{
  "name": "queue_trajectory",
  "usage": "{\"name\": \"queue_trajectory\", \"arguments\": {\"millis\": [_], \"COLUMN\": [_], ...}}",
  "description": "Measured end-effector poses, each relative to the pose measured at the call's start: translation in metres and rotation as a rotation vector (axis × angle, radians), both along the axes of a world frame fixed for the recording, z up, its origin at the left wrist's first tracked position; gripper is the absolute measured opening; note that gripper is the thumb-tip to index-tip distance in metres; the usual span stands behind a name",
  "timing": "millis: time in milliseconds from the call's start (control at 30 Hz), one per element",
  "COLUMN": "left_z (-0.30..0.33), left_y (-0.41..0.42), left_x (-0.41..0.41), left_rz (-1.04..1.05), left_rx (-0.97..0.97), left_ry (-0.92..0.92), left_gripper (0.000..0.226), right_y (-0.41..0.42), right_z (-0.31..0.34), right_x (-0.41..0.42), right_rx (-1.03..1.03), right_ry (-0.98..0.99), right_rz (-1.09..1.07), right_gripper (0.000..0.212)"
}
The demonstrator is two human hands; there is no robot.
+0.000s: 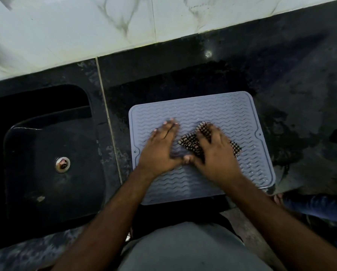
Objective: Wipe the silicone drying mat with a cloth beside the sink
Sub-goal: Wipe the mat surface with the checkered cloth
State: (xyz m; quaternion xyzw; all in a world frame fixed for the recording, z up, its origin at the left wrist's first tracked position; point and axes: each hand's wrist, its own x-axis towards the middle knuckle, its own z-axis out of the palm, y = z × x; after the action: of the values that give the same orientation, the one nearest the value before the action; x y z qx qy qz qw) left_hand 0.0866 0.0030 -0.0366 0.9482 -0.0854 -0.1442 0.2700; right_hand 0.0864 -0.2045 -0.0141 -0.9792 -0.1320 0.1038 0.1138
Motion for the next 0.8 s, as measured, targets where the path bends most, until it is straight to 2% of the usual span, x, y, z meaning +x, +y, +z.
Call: {"name": "queue_trajectory", "arguments": {"millis": [67,167,233,500,567,667,800], "left_z": [0.003,0.003,0.001,-0.001,0.002,0.003,0.005], "left_y": [0.019,0.041,0.045,0.046,0.046,0.047,0.047], "left_x": [-0.008,-0.026,-0.033,-0.032,-0.032,-0.032,-0.033], "left_rz": [0.069,0.129,0.128,0.144,0.142,0.127,0.130], "left_rx": [0.016,0.053,0.077,0.037,0.048,0.069,0.078], "left_ry": [-0.065,-0.028,-0.011,0.015,0.019,0.028,0.033], "left_gripper": [0.120,0.122,0.124,0.126,0.126,0.127,0.126], "right_y": [0.005,0.003,0.001,0.010,0.011,0.001,-0.024], "right_z": [-0.014,-0.027,-0.034,-0.023,-0.024,-0.028,-0.028], "right_x": [-0.010,-0.002,0.005,0.017,0.000,-0.010,0.011], "right_rx": [0.000,0.157,0.174,0.207,0.261,0.343,0.395], "right_ry": [-0.018,-0.149,-0.200,-0.195,-0.242,-0.263,-0.197], "right_rz": [-0.013,-0.046,-0.014,-0.057,0.025,0.129,0.242], "right_gripper": [0.073,0.050,0.042,0.033,0.029,0.034,0.031]}}
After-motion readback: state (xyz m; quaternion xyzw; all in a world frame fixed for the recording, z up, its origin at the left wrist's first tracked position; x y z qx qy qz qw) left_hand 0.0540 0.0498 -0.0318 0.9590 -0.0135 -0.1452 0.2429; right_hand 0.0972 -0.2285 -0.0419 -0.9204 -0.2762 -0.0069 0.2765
